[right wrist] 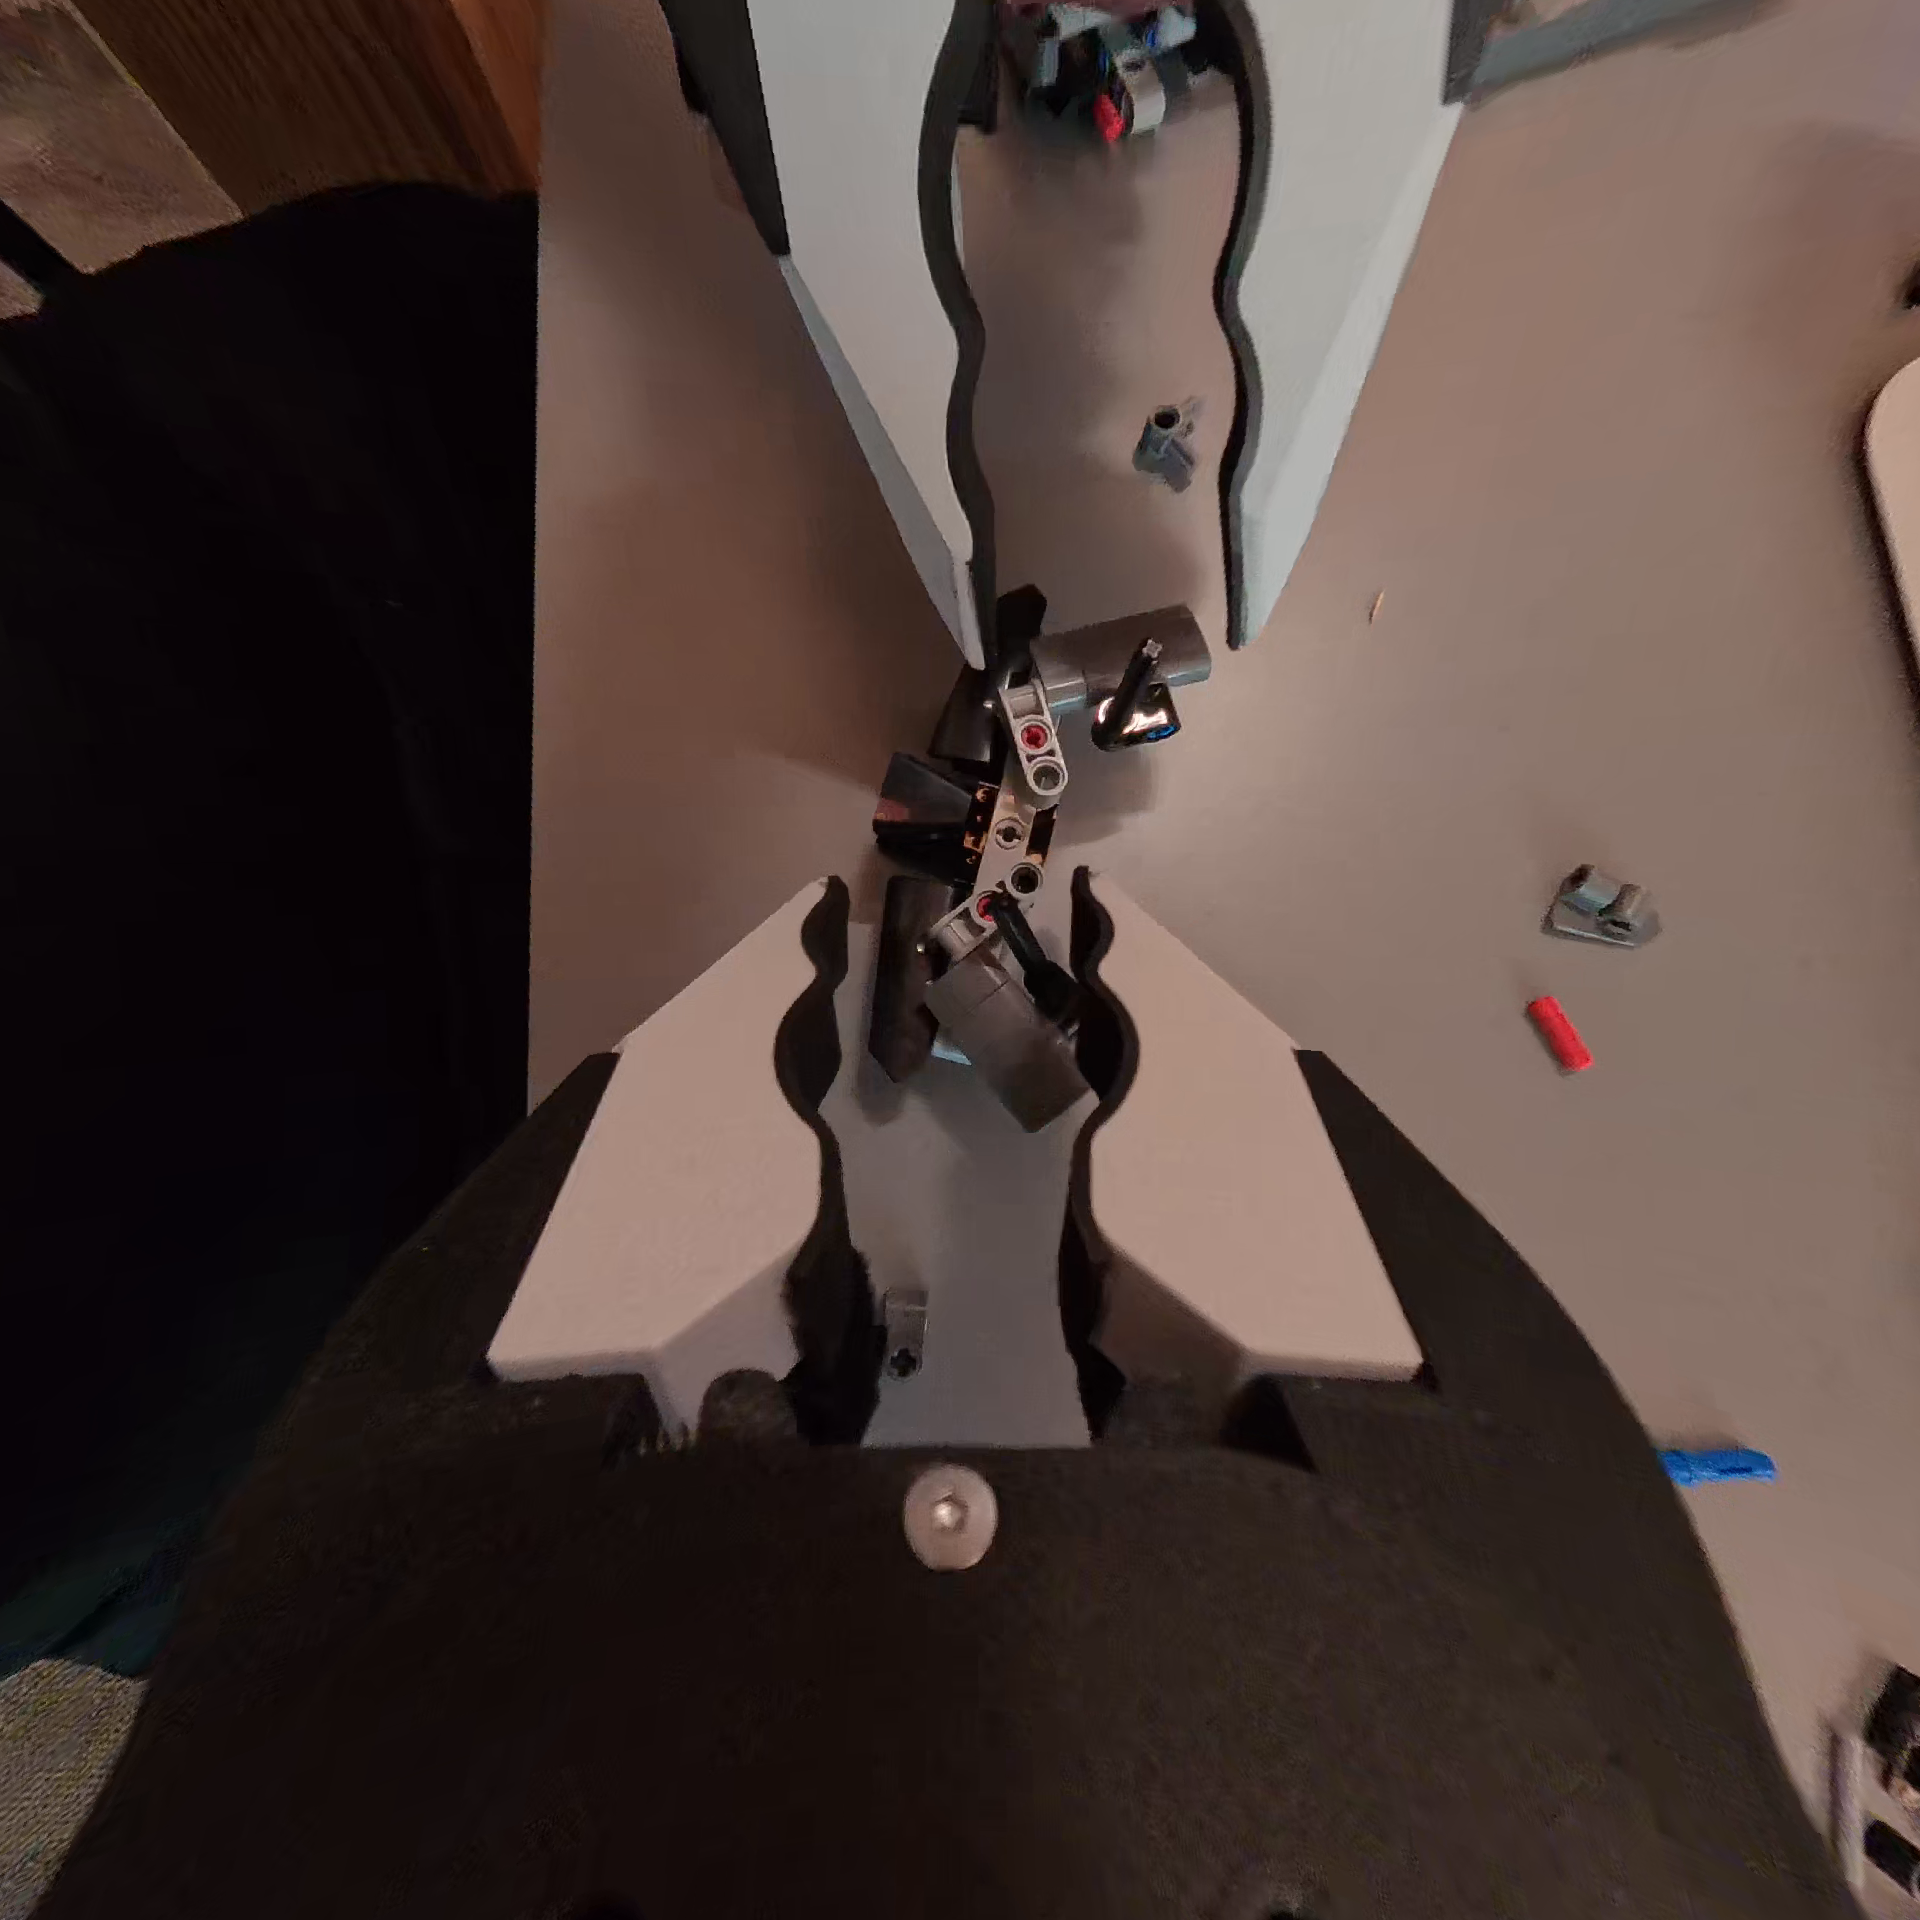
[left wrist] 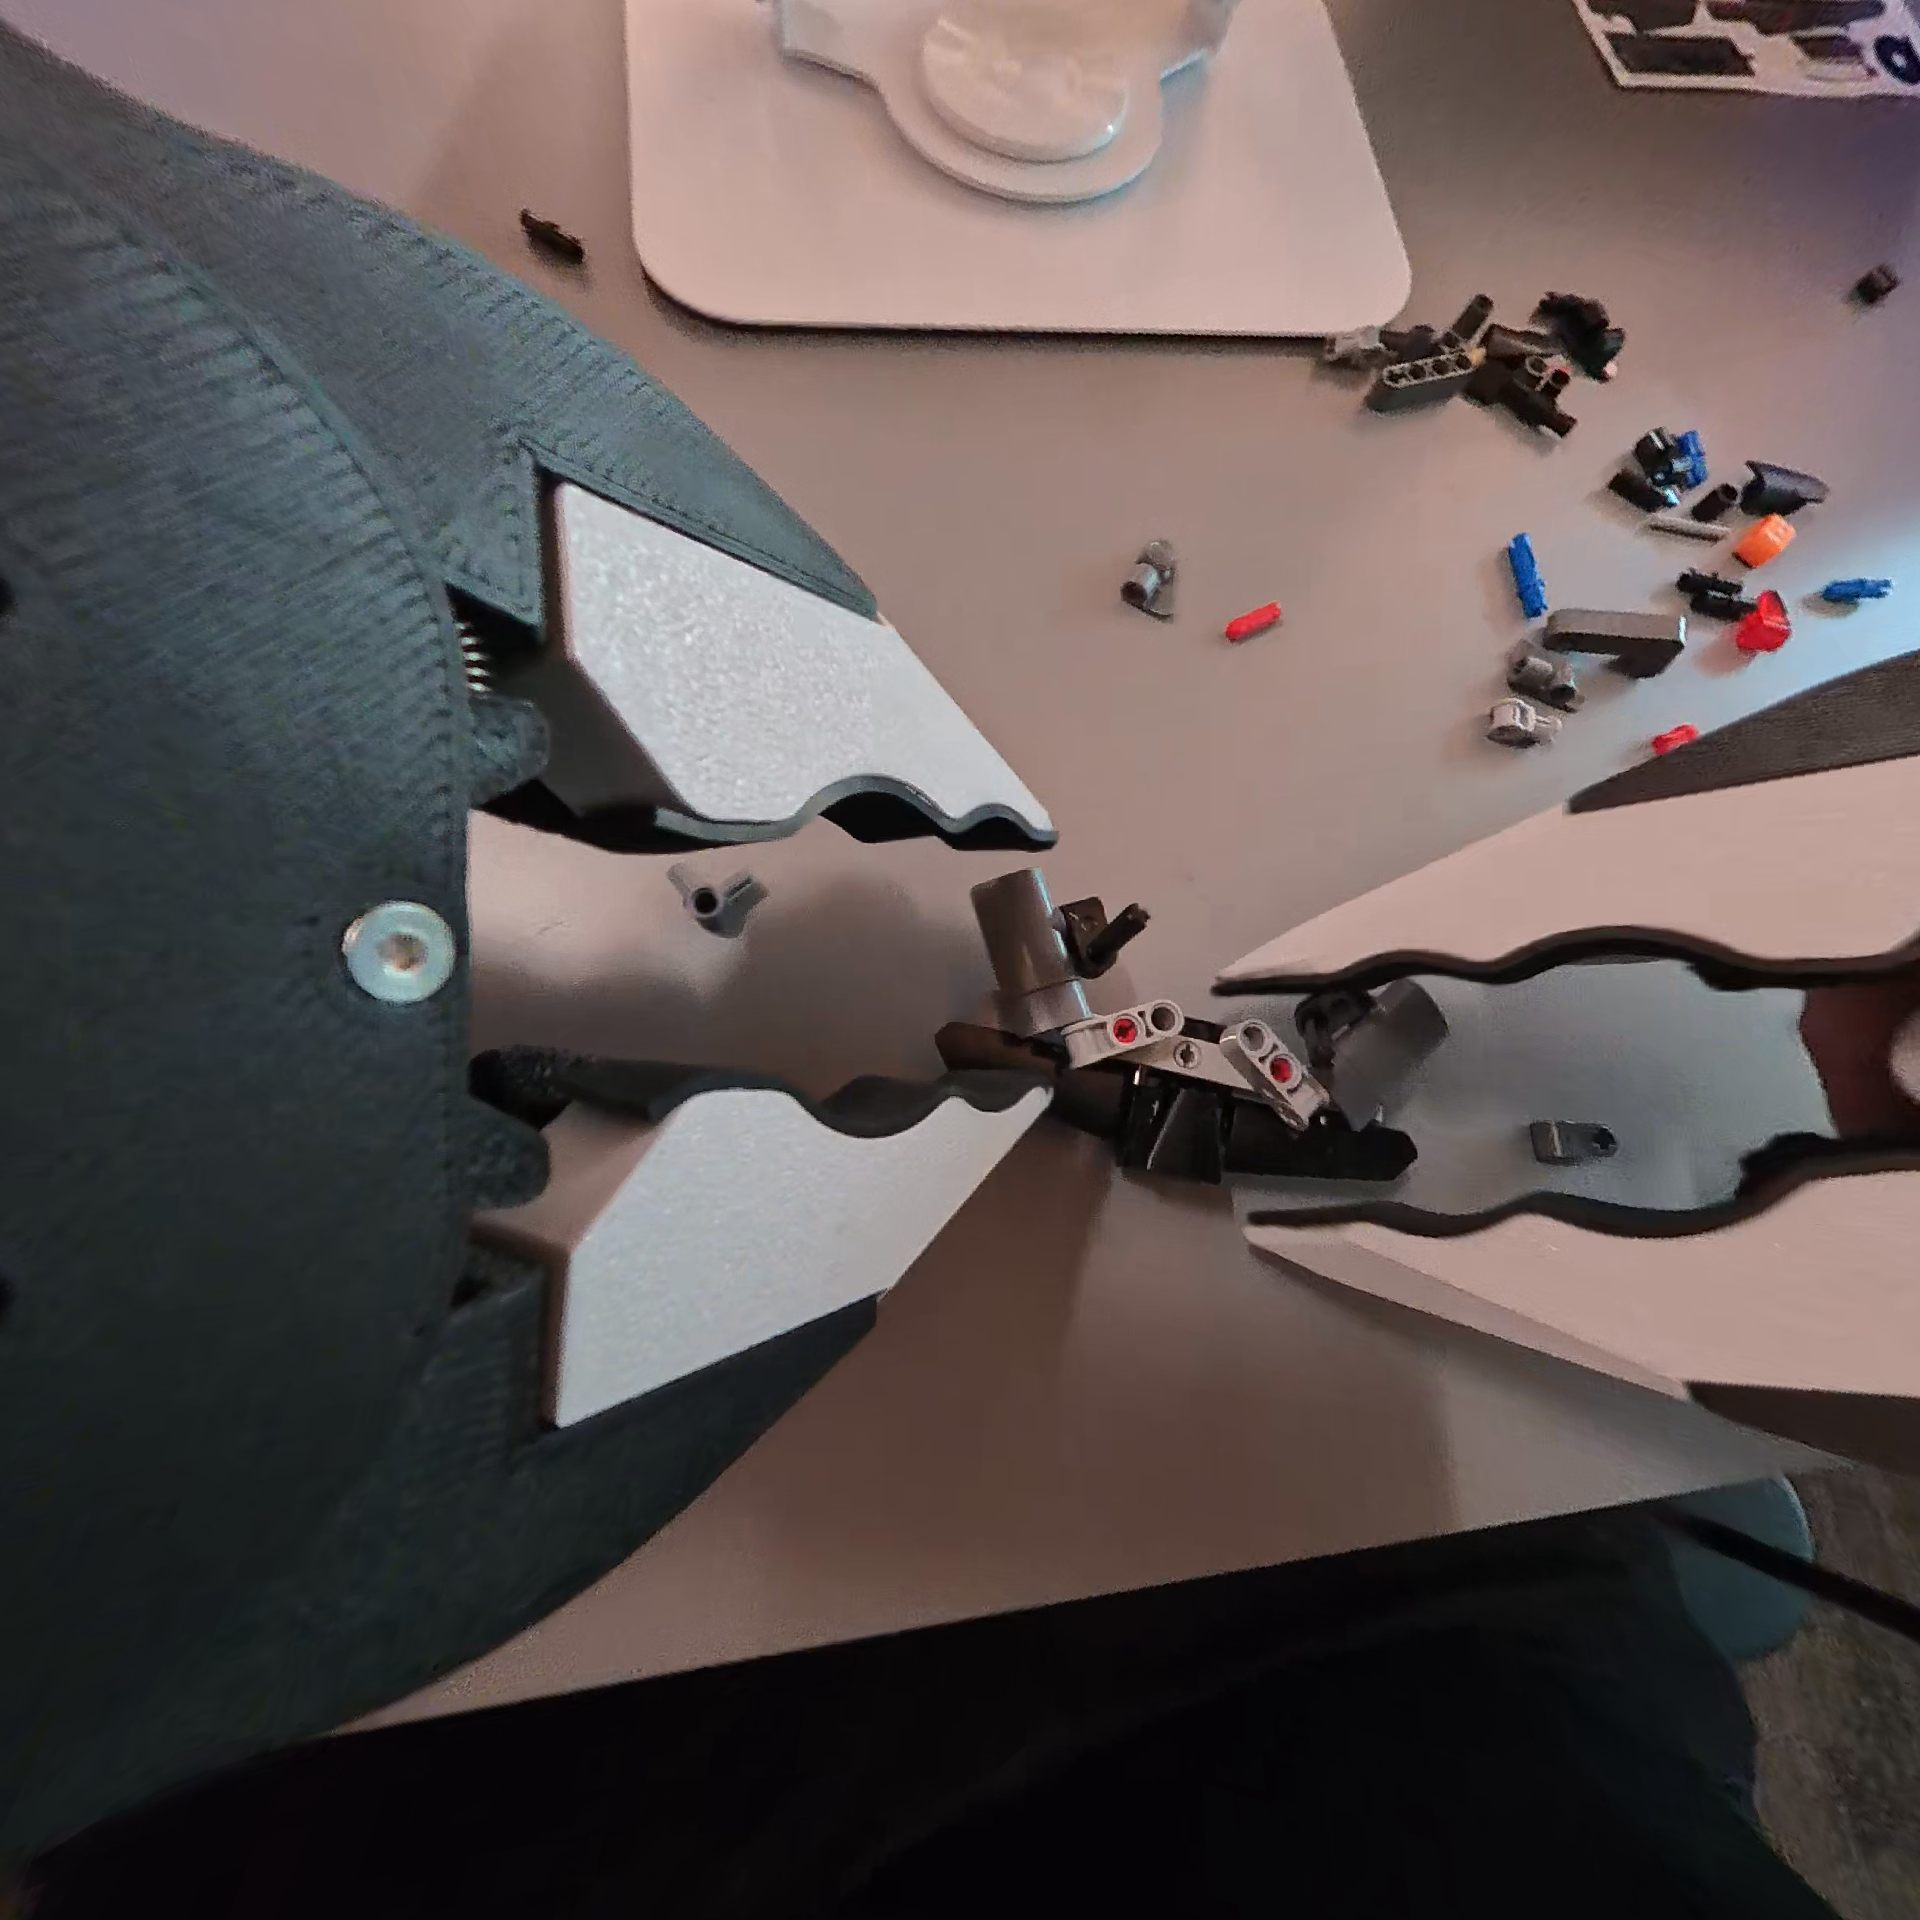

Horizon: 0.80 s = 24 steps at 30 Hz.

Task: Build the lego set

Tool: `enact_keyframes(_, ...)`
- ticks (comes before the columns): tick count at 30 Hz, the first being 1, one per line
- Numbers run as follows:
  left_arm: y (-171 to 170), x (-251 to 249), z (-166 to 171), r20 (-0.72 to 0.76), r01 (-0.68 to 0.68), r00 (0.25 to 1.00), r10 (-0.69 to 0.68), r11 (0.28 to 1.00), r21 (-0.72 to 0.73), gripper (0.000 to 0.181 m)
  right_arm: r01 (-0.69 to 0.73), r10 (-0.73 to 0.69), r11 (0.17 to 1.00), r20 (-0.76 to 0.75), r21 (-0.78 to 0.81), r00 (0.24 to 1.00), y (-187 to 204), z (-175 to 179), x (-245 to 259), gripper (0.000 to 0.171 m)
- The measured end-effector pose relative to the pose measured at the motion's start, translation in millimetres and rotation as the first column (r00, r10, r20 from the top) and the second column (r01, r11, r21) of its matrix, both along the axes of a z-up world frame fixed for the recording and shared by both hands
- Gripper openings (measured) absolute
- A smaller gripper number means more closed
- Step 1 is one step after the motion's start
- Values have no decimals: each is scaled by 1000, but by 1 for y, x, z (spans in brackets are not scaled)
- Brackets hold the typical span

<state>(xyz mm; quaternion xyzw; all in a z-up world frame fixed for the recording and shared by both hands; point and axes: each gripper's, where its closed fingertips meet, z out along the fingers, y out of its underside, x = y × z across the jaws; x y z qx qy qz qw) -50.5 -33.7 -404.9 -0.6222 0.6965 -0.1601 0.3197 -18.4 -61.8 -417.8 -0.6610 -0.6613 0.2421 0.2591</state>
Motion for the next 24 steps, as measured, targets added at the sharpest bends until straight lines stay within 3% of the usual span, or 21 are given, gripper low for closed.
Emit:
enact_keyframes(11, -1, 3, -6, -22, 39, 999, -41, 997, -65, 40, 17, -16, 999, 11, -31, 1000, 1, -12, -1, 29)
enact_keyframes(24, -8, -8, -7, -50, -53, 998, 49, 996, -76, 41, 44, -44, 997, 0, -58, 999, 3, -12, -2, 28)
